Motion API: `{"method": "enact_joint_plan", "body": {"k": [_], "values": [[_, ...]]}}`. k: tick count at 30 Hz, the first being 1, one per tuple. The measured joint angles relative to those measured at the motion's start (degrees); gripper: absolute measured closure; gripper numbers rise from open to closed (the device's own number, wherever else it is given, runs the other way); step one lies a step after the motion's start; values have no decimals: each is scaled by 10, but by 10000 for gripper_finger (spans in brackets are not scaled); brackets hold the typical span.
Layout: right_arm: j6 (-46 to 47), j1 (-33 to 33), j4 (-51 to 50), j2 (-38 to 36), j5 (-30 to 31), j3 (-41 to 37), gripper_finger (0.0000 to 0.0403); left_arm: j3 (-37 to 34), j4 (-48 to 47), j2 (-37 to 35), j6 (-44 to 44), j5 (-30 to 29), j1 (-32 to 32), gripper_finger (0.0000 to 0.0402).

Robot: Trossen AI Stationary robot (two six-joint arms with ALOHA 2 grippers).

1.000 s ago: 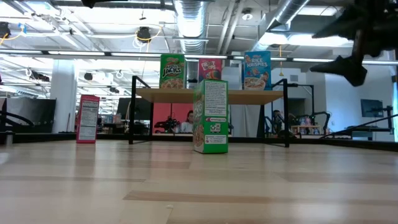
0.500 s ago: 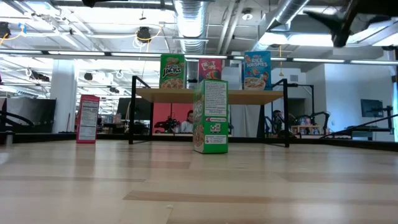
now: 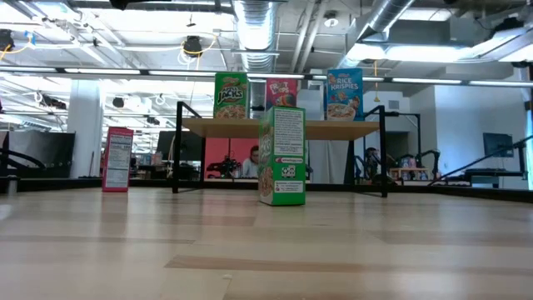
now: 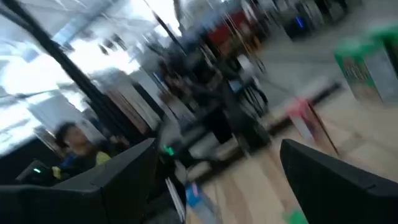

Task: Stack cereal on shelf
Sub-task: Put the bottom red cereal box on the shelf aligned with the other red cereal box

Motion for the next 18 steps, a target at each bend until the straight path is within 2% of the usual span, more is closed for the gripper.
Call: {"method": "enact_joint_plan", "body": {"k": [8,13,18], "values": [[231,0,-253,94,-4,144,39,0,0,0,-6,0,0,132],[391,2,-335,150,-81,187,39,0,0,0,-7,0,0,132],[535,28,-379,200,-150,194,45,0,0,0,-7,0,0,132]]}}
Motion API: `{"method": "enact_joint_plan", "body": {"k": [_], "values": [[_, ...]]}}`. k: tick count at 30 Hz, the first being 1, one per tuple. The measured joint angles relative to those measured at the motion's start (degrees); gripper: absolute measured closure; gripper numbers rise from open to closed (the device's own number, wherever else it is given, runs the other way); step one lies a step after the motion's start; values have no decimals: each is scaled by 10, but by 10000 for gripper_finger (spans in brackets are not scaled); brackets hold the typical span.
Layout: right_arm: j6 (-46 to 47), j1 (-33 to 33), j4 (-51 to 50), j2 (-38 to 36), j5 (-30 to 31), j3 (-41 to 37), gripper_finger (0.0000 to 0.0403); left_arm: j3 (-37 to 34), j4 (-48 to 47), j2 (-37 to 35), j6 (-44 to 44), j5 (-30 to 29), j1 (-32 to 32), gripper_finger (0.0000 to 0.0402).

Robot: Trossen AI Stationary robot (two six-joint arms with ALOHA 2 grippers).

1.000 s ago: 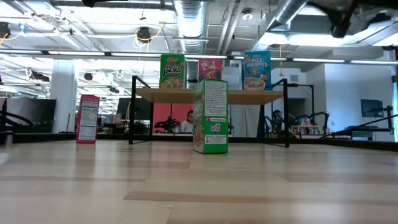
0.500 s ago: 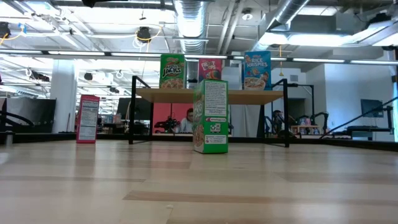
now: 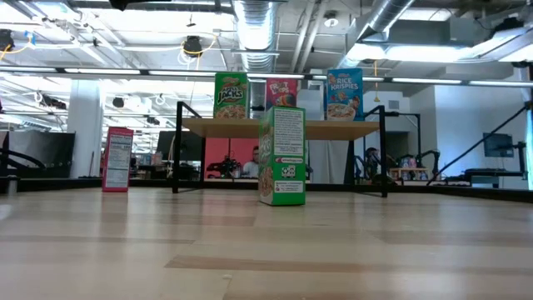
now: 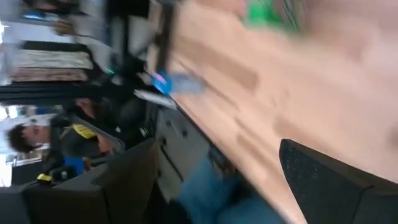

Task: Stack cereal on shelf
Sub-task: Put the bottom red cereal box on the shelf aligned with the other red cereal box

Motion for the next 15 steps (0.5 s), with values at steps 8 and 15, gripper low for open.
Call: {"method": "enact_joint_plan", "body": {"k": [8,15], "values": [[234,73,-47,78,-88,0,62,0,0,0,0,0,0,132],[345,125,-51,123,-125,0,66,0,0,0,0,0,0,132]]}}
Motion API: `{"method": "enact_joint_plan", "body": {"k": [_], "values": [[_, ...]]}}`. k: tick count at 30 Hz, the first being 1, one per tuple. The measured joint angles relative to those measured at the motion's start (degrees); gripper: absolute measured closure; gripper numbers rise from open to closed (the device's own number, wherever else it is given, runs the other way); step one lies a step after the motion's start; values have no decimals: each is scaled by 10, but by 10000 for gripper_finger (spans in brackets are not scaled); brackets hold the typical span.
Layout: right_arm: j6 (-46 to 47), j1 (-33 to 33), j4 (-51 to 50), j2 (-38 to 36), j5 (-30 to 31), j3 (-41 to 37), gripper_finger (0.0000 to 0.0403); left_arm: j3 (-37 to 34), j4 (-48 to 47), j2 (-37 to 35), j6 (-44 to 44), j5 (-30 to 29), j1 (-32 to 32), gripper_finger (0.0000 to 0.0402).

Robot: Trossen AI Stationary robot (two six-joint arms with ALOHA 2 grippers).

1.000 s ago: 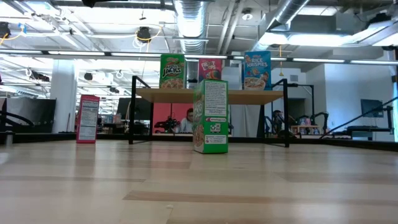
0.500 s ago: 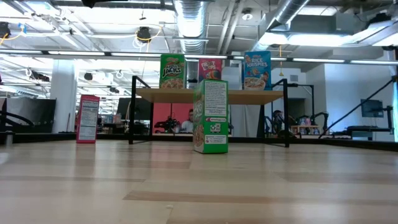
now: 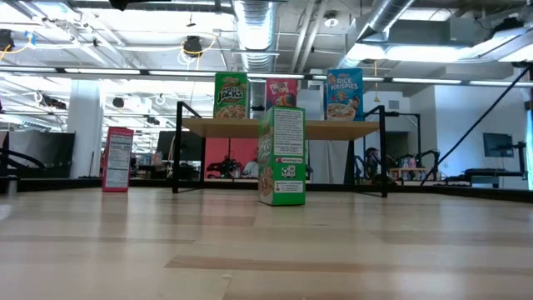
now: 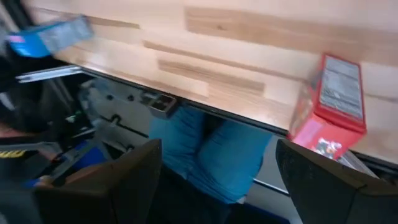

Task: Stack cereal on shelf
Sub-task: Put the bottom red cereal box on the shelf aligned with the other red cereal box

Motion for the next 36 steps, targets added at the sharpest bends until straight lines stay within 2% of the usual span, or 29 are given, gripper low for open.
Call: {"method": "enact_joint_plan", "body": {"k": [4,10,17,22,30,36], "values": [[37,32,-3,27,-3,0,66,0,0,0,0,0,0,132],[95,66,-3,60,-41,0,66,0,0,0,14,0,0,132],[140,101,-2,86,-42,0,66,0,0,0,15,0,0,132],[145,114,-4,110,-46,0,66,0,0,0,15,0,0,132],[146,121,-7,155,-101,0,66,0,0,0,12,0,0,132],[134,122,-2,178,-113,0,66,0,0,0,11,0,0,132]]}}
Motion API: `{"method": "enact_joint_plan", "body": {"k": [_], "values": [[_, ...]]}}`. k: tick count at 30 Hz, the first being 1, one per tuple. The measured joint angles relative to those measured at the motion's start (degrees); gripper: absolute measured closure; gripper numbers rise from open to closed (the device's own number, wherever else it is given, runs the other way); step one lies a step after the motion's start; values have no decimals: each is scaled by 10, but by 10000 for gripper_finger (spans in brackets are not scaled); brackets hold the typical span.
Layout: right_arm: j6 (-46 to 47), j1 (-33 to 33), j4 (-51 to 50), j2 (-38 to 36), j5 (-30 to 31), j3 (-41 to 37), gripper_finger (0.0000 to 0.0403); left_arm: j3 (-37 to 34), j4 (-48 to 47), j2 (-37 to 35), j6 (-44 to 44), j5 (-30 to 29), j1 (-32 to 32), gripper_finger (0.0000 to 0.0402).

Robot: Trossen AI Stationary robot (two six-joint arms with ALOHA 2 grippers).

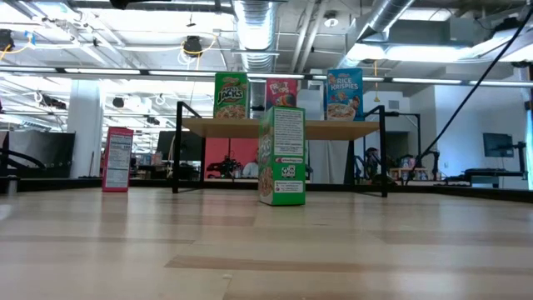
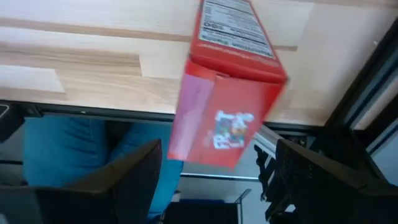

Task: Stack cereal on shelf
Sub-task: Put the bottom red cereal box on the shelf aligned with the other red cereal box

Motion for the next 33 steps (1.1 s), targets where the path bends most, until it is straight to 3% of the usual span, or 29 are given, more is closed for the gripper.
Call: {"method": "enact_joint_plan", "body": {"k": [15,33], "values": [[-30,-10,5,29,-3,0,72,0,0,0,0,0,0,132],[-36,-10,1,28,-1,0,186,0,0,0,0,0,0,132]]}}
